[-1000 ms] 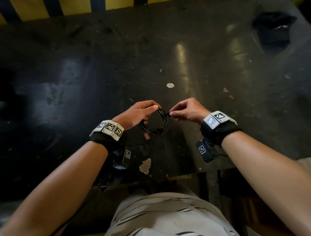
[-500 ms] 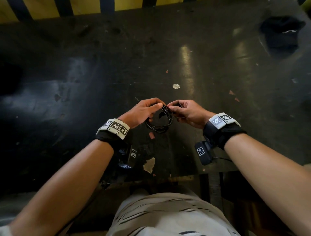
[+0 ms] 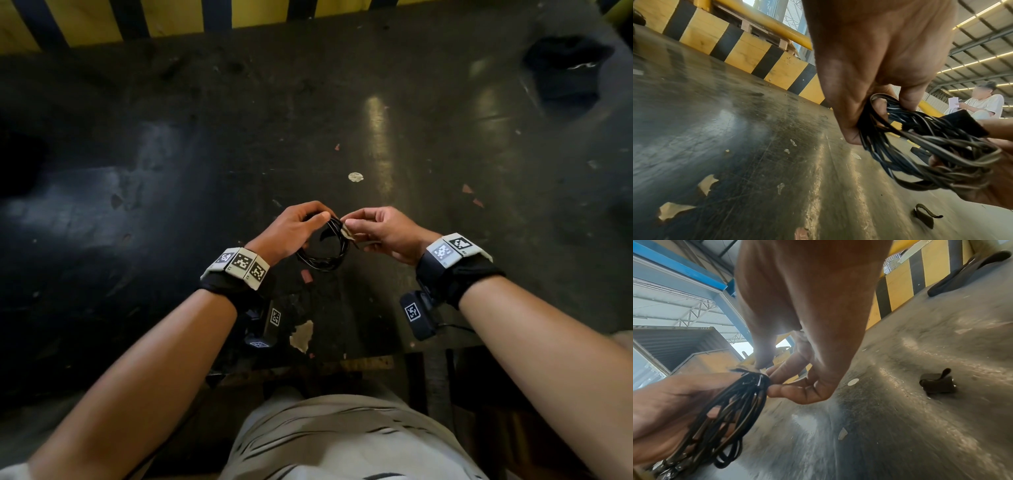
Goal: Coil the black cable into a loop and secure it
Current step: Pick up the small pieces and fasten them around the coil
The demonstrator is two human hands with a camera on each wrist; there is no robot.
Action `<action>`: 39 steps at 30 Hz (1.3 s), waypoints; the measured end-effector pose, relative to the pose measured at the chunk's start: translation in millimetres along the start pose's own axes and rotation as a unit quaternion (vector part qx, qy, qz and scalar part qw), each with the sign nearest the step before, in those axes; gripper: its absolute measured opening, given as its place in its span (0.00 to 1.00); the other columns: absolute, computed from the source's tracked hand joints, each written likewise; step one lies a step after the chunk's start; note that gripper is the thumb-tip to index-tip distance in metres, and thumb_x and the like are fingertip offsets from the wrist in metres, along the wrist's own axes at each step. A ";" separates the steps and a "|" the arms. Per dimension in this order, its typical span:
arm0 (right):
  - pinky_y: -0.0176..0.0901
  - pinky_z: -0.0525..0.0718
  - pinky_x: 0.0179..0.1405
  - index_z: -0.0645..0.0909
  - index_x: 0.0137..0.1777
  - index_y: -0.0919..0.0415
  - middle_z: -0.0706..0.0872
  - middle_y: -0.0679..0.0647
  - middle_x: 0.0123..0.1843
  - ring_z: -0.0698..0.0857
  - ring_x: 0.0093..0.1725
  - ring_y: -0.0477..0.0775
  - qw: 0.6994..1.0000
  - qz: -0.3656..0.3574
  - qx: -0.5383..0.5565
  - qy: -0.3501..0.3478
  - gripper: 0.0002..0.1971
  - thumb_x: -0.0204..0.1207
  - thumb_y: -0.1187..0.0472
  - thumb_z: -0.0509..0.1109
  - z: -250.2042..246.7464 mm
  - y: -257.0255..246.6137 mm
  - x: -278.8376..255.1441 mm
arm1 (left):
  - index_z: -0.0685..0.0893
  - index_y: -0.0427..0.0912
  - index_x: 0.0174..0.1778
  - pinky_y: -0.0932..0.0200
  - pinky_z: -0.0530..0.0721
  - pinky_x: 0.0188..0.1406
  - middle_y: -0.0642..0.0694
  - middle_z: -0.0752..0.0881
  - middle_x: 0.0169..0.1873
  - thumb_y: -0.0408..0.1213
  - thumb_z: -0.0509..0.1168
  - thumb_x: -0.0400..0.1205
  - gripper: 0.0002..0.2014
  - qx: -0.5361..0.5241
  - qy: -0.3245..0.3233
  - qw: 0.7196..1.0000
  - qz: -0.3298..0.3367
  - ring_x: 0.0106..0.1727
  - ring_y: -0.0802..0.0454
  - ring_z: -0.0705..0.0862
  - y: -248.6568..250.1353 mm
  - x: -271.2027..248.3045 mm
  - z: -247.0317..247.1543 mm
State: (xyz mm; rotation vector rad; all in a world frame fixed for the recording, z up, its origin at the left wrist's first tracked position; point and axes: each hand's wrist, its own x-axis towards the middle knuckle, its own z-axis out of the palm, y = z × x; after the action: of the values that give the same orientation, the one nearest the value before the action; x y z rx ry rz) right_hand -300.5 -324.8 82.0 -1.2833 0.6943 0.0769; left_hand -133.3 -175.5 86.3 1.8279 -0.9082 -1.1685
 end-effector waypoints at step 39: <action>0.40 0.83 0.40 0.77 0.61 0.58 0.91 0.64 0.53 0.87 0.44 0.51 0.992 -0.027 -0.072 0.102 0.17 0.76 0.62 0.79 -22.0 29.3 2.7 | 0.83 0.42 0.67 0.63 0.76 0.35 0.48 0.85 0.50 0.44 0.60 0.90 0.14 0.091 0.050 0.994 -0.013 0.40 0.58 0.81 19.5 42.9 56.5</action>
State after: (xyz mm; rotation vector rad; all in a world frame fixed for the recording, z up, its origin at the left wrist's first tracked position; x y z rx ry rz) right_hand -320.2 -336.2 53.2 -1.4619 0.8409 -0.0510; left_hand -175.2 -234.1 70.9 2.0314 -0.9622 -1.0280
